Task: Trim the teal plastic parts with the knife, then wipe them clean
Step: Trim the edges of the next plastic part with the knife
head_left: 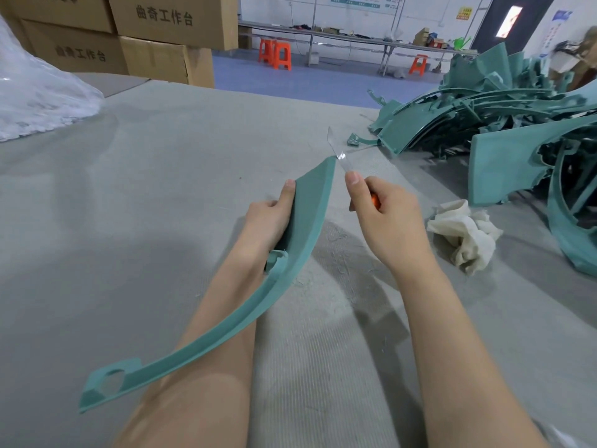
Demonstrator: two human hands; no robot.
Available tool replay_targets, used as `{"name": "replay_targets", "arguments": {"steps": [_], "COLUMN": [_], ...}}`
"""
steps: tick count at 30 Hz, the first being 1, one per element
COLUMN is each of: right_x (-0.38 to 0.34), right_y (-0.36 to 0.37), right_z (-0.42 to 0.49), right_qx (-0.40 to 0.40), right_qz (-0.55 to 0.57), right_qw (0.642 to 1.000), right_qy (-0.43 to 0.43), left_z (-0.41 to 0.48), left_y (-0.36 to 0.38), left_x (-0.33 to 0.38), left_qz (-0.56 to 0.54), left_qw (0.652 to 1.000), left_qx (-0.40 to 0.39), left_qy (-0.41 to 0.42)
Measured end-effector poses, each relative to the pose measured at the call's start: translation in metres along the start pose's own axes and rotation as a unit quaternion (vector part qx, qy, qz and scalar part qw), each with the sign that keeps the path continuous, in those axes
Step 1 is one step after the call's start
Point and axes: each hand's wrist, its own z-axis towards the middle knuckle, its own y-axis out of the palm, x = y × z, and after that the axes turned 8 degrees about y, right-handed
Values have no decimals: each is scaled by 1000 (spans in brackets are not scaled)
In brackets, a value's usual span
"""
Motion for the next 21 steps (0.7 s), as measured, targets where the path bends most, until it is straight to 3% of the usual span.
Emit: {"name": "replay_targets", "arguments": {"steps": [5,9,21], "right_x": [2,-3,-11], "right_y": [2,-1,-9], "right_z": [1,-2,-8], "right_qx": [6,-1,-135], "right_qz": [-9,58,57], "right_qw": [1000,998,987], "right_qy": [28,11,-71], "left_z": [0,1,6], "left_y": [1,-2,-8], "left_x": [-2,-4,-9], "left_qz": [-22,-54,-47], "left_qw": [1000,998,998], "left_qx": [8,26,38], "left_qy": [2,-2,-37]}}
